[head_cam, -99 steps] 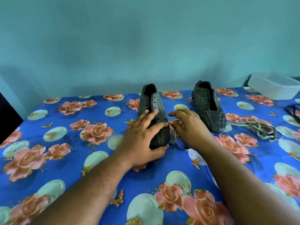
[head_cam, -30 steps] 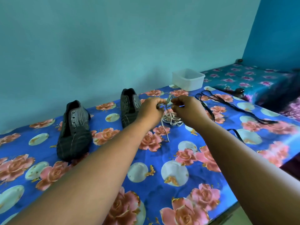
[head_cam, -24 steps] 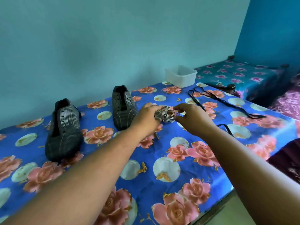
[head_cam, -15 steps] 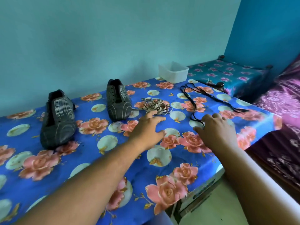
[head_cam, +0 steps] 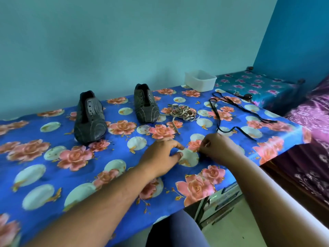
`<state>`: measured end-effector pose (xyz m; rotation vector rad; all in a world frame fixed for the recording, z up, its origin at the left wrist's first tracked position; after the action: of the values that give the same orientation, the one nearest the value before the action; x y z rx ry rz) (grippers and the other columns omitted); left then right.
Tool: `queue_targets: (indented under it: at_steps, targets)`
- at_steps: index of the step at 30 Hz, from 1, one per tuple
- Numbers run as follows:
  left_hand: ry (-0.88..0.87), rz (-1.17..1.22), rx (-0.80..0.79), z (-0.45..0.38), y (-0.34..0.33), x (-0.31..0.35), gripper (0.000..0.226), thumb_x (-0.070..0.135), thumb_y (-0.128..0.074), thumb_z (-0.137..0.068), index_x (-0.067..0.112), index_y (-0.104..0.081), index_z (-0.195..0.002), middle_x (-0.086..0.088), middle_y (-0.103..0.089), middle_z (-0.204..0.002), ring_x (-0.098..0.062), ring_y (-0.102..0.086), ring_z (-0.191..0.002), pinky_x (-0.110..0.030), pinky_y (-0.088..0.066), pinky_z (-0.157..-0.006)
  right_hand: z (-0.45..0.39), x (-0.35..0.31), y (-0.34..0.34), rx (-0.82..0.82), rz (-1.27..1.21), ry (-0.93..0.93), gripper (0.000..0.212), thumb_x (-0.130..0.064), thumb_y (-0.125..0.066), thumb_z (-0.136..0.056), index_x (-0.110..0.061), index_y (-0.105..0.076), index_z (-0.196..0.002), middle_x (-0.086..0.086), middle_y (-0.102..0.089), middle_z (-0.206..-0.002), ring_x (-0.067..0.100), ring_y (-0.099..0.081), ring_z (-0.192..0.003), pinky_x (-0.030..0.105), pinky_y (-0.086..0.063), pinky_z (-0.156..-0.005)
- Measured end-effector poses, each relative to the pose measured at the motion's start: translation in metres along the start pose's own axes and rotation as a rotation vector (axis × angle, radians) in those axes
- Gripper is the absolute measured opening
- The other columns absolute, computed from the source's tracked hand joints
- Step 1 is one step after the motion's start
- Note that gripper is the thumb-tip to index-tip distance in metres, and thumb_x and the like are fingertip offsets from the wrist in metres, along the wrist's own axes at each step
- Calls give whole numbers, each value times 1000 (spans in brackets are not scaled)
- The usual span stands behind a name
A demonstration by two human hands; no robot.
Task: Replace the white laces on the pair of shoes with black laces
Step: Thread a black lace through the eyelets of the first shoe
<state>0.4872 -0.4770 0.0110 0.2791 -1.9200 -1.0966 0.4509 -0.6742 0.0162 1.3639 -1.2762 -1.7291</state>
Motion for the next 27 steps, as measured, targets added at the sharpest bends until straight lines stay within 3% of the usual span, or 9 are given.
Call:
queue_targets:
  at_steps: [3, 6, 8, 10, 13, 16, 19, 23, 27]
  targets:
    - [-1, -23, 27, 16, 13, -12, 20, 32, -71, -92, 26, -74, -111, 5, -66, -114, -17, -62, -101, -34, -50, -88, 6, -39, -16, -82, -107, 134, 5, -33, -73, -87, -31, -70, -92, -8, -66, -85, 13, -61, -79, 24, -39, -58]
    - [-4, -64, 62, 29, 26, -23, 17, 35, -71, -92, 28, -74, -107, 7, -69, -112, -18, -61, -110, -38, -50, -93, 11, -62, -22, -148, -243, 248, 11, -24, -65, -95, -29, -73, -100, -8, -74, -88, 8, -64, -73, 28, -48, -66]
    - [8, -81, 76, 37, 33, -29, 18, 36, -71, -91, 28, -74, -108, 11, -66, -107, -16, -59, -109, -35, -49, -91, 11, -61, -16, -156, -221, 313, 20, -23, -64, -96, -30, -73, -112, -9, -74, -99, 12, -66, -86, 33, -51, -79]
    - [6, -110, 94, 43, 38, -35, 21, 36, -72, -91, 26, -74, -110, 13, -60, -98, -16, -59, -105, -33, -48, -85, 14, -59, -17, -197, -64, 388, 26, -32, -69, -95, -37, -70, -120, -11, -65, -111, 11, -58, -98, 32, -44, -84]
    - [10, -122, 101, 49, 41, -41, 24, 40, -72, -90, 28, -73, -110, 10, -66, -104, -17, -61, -105, -37, -50, -87, 19, -64, -26, -173, 71, 482, 22, -44, -72, -91, -44, -71, -113, -12, -60, -112, 16, -50, -110, 40, -43, -92]
    - [16, -104, 88, 51, 44, -47, 28, 41, -73, -89, 29, -72, -114, 8, -67, -109, -17, -61, -105, -41, -52, -88, 24, -80, -33, -28, 135, 567, 7, -38, -67, -94, -41, -70, -100, -13, -60, -105, 18, -51, -108, 39, -42, -88]
    - [30, -94, 53, 55, 55, -53, 36, 46, -71, -91, 28, -68, -122, 12, -68, -118, -12, -62, -110, -38, -51, -92, 29, -105, -42, 21, 137, 675, 5, -39, -61, -97, -37, -66, -99, -13, -61, -105, 17, -51, -108, 42, -44, -87]
    - [67, -6, 14, 63, 85, -75, 25, 45, -64, -97, 30, -70, -117, 14, -71, -104, -12, -66, -94, -39, -54, -85, 29, -158, -48, -59, -164, 733, 6, -32, -58, -101, -28, -61, -98, -11, -66, -93, 14, -59, -91, 45, -50, -83]
    - [102, 190, 142, 77, 138, -105, 17, 25, -63, -101, 16, -74, -93, 1, -72, -81, -15, -65, -70, -30, -52, -66, 23, -222, -51, -98, -279, 791, 5, -32, -61, -99, -28, -61, -96, -8, -70, -83, 14, -66, -78, 45, -54, -72]
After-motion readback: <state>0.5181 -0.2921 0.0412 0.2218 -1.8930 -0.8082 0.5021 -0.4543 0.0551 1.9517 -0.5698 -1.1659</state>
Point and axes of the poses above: each hand's wrist, its own z-axis away from the middle knuckle, its own y-axis out of the back of the hand, x = y × z, the point moved 7 cm from there along -z, towards the middle knuckle
